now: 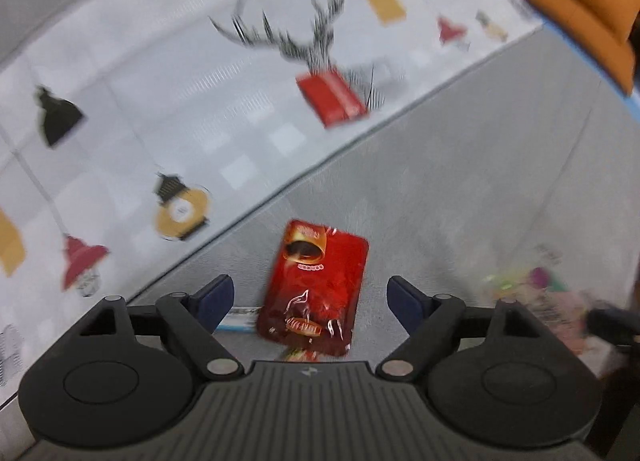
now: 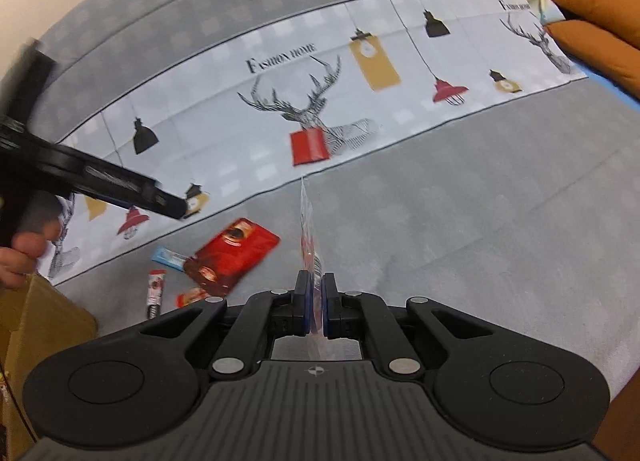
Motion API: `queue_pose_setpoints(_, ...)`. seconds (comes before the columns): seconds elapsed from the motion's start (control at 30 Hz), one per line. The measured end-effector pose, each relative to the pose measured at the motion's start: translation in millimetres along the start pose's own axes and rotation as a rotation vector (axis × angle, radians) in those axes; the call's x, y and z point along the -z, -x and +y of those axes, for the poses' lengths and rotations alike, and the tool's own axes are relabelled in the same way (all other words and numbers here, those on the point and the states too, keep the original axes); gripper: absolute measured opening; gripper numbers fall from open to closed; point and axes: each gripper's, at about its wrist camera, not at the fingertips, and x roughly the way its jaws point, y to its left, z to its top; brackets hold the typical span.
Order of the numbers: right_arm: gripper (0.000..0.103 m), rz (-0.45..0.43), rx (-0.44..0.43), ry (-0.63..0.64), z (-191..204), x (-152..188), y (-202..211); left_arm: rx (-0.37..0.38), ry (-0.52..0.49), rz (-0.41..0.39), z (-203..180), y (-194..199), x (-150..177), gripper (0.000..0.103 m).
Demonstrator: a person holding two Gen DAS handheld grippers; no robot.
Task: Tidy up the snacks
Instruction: 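Grasp the red coffee pouch with left while right grasps the clear candy bag, then carry the coffee pouch with left over the box while right carries the candy bag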
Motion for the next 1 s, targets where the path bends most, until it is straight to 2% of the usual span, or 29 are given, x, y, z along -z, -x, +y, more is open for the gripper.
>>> queue_pose_setpoints(0.17,0.006,-0.001,0.018,-0.040,-24,-2,-10,-0.061,0.006,0.142,-3,-75,-11,0.088)
queue_pose_setpoints(0.2,0.006,-0.002,0.016,-0.053,-28,-2,-13,-0.065,0.009,0.163,-2,-85,-11,0.095)
queue_pose_setpoints(0.27,0.006,-0.001,0.013,-0.072,-36,-2,-17,-0.050,0.044,0.190,0,-97,-11,0.102)
queue_pose_setpoints(0.33,0.006,0.005,0.006,-0.088,-41,-1,-20,-0.040,0.060,0.177,0,-96,-8,0.102)
queue_pose_setpoints(0.4,0.006,0.010,0.000,-0.099,-44,0,-23,-0.011,0.053,0.176,-2,-93,-2,0.096)
queue_pose_setpoints(0.43,0.006,0.010,-0.002,-0.103,-45,0,-24,-0.010,0.035,0.152,-5,-88,1,0.082)
queue_pose_setpoints(0.47,0.006,0.011,-0.003,-0.107,-46,0,-26,0.006,0.011,0.128,-9,-81,2,0.063)
queue_pose_setpoints(0.57,0.006,0.012,0.000,-0.126,-48,1,-29,0.015,0.036,0.144,-12,-72,4,0.051)
queue_pose_setpoints(0.73,0.006,0.003,-0.008,-0.114,-42,0,-24,0.009,0.090,0.081,-9,-32,7,0.048)
queue_pose_setpoints(0.93,0.005,-0.056,-0.008,-0.069,-20,-4,-1,-0.003,0.127,-0.081,-3,75,17,0.048)
queue_pose_setpoints(1.0,0.005,-0.079,-0.017,-0.050,-9,-5,11,-0.024,0.152,-0.106,2,107,29,0.048)
